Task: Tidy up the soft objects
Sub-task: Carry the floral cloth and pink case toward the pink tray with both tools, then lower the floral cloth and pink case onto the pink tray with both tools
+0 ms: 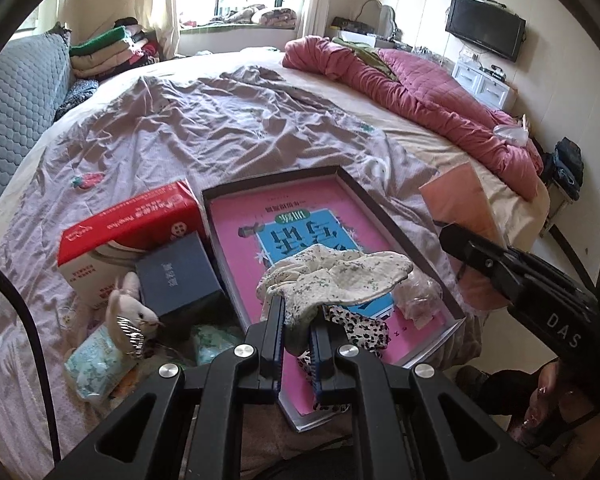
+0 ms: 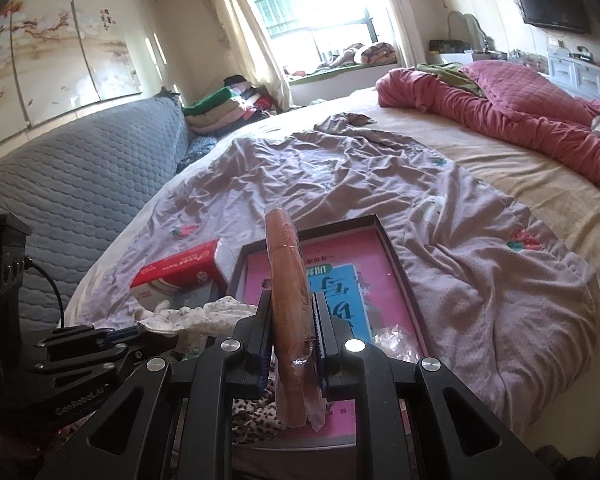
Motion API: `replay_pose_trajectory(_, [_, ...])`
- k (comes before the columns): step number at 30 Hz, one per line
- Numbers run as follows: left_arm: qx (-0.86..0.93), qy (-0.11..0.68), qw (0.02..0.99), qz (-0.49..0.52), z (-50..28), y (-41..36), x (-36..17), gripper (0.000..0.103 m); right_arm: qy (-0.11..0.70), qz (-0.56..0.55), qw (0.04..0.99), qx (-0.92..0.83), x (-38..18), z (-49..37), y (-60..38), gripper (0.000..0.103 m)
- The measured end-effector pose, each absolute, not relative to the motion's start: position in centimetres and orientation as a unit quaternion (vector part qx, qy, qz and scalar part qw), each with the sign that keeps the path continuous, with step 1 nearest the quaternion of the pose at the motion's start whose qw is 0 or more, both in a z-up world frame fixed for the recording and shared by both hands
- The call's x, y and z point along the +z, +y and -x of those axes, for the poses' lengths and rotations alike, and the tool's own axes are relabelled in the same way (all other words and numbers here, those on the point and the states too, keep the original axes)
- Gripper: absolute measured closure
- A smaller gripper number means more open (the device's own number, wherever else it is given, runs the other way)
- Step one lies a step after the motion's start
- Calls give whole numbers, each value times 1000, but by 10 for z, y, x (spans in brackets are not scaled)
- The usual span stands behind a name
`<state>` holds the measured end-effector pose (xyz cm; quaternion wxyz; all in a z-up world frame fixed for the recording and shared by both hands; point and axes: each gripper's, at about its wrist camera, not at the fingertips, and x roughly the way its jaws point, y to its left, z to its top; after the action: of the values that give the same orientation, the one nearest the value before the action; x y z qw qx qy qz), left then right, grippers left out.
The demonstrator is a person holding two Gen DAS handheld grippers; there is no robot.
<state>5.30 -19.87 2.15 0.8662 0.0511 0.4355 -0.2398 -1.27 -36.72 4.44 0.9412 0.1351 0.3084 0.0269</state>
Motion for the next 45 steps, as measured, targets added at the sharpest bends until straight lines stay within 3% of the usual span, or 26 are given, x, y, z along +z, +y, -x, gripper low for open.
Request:
replay_pose_trajectory(16, [-249, 476, 842, -60, -64, -210, -28, 92, 364, -127, 923, 5, 2, -4, -370, 85])
replay_pose_trajectory(45, [-263, 506, 817, -84, -68, -210, -59, 91, 438, -100, 892, -45, -47, -26, -363, 83])
